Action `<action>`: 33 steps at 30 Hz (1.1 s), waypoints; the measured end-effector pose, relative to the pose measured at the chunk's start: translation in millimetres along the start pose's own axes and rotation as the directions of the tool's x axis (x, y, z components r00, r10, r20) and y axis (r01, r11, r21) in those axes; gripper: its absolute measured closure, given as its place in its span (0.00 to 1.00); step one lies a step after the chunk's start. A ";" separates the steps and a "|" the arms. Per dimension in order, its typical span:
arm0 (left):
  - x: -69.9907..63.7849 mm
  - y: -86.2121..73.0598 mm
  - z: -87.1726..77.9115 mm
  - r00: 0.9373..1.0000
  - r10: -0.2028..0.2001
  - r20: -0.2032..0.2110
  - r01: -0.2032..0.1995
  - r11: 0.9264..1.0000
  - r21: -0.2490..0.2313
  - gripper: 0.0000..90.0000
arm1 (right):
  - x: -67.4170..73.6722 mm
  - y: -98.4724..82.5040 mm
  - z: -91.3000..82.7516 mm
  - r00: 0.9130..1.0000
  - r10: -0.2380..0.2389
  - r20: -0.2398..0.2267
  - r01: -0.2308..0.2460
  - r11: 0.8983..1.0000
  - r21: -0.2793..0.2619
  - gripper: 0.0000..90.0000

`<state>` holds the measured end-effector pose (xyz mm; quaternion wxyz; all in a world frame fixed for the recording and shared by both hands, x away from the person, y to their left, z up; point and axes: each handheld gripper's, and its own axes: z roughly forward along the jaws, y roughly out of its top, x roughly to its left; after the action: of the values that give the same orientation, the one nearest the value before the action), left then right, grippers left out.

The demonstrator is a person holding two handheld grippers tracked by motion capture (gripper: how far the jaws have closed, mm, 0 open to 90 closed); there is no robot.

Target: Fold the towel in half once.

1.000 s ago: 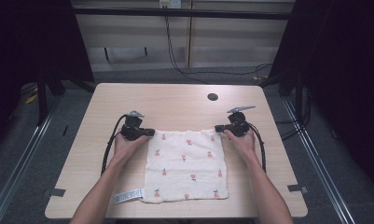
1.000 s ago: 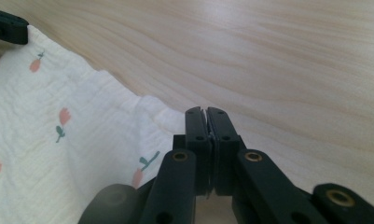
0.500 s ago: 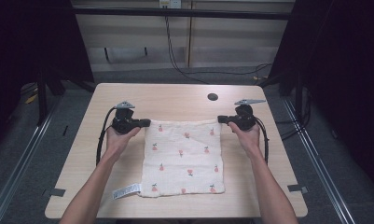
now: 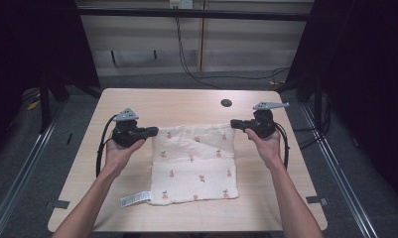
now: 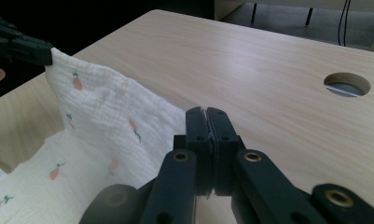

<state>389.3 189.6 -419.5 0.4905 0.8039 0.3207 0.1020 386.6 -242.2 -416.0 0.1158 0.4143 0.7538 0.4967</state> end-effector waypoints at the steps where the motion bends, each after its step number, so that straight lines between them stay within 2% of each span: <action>1: -1.8 -1.0 -2.6 1.000 0.014 -0.019 -0.014 1.000 0.000 0.97 | 1.8 -1.6 -1.9 1.000 0.000 -0.001 0.000 1.000 0.005 0.99; 2: -3.6 -2.4 -5.1 1.000 0.028 -0.014 -0.028 1.000 -0.001 0.97 | 3.2 -3.4 -4.0 1.000 -0.004 -0.010 0.004 1.000 0.004 0.99; 4: -8.1 -6.9 -10.2 1.000 0.020 0.006 -0.020 1.000 -0.024 0.96 | 6.9 -7.0 -9.1 1.000 -0.008 -0.022 0.008 1.000 -0.003 0.99; 6: -10.9 -9.4 -11.9 1.000 0.030 0.006 -0.030 0.999 -0.028 0.97 | 10.4 -10.6 -15.3 0.999 -0.013 -0.043 0.012 1.000 -0.021 0.99; 7: -17.0 -14.2 -14.4 0.999 0.049 0.007 -0.048 0.999 -0.023 0.97 | 12.2 -12.4 -17.9 0.999 -0.014 -0.047 0.013 1.000 -0.022 0.99; 10: -22.4 -17.9 -16.6 0.998 0.055 0.022 -0.055 0.998 -0.018 0.97 | 15.1 -16.1 -21.5 0.998 -0.020 -0.059 0.019 1.000 -0.010 0.99; 11: -27.2 -21.1 -19.1 0.997 0.069 0.022 -0.068 0.998 -0.010 0.96 | 17.5 -19.9 -24.2 0.997 -0.025 -0.069 0.025 1.000 -0.004 0.99; 14: -29.0 -27.0 -22.0 0.997 0.070 0.027 -0.070 0.998 -0.007 0.97 | 21.3 -27.4 -28.6 0.996 -0.026 -0.085 0.026 1.000 -0.004 0.99; 16: -30.1 -31.8 -23.4 0.997 0.080 0.014 -0.080 0.997 0.002 0.97 | 22.5 -33.4 -30.9 0.994 -0.031 -0.101 0.031 1.000 0.000 0.99; 17: -30.6 -35.0 -23.6 0.998 0.061 0.026 -0.061 0.998 0.000 0.97 | 22.5 -37.0 -31.8 0.994 -0.024 -0.104 0.024 1.000 0.003 0.99; 20: -33.0 -40.8 -24.8 0.998 0.063 0.032 -0.063 0.998 0.006 0.97 | 23.1 -45.7 -34.2 0.994 -0.020 -0.111 0.023 1.000 0.019 0.99; 22: -38.1 -45.1 -28.0 0.996 0.078 0.034 -0.078 0.997 0.023 0.97 | 26.2 -48.7 -35.9 0.993 -0.031 -0.113 0.034 0.999 0.028 0.99; 26: -45.1 -46.3 -34.3 0.996 0.073 0.045 -0.074 0.997 0.012 0.97 | 32.1 -51.8 -41.6 0.992 -0.047 -0.116 0.051 0.998 0.037 0.99; 29: -52.9 -55.4 -36.9 0.994 0.103 0.037 -0.104 0.994 0.019 0.97 | 36.6 -54.2 -47.2 0.992 -0.050 -0.118 0.054 0.998 0.029 0.99; 32: -56.1 -61.0 -36.2 0.994 0.100 0.048 -0.101 0.994 0.034 0.97 | 39.7 -58.8 -48.1 0.991 -0.061 -0.122 0.067 0.997 0.049 0.99; 33: -58.3 -63.4 -36.5 0.995 0.078 0.063 -0.082 0.996 0.048 0.97 | 41.2 -65.4 -47.5 0.989 -0.065 -0.136 0.076 0.994 0.082 0.99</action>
<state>300.4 200.0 -446.6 0.4753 0.8308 0.2756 0.0890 299.5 -253.4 -438.7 0.0645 0.3579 0.7949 0.4856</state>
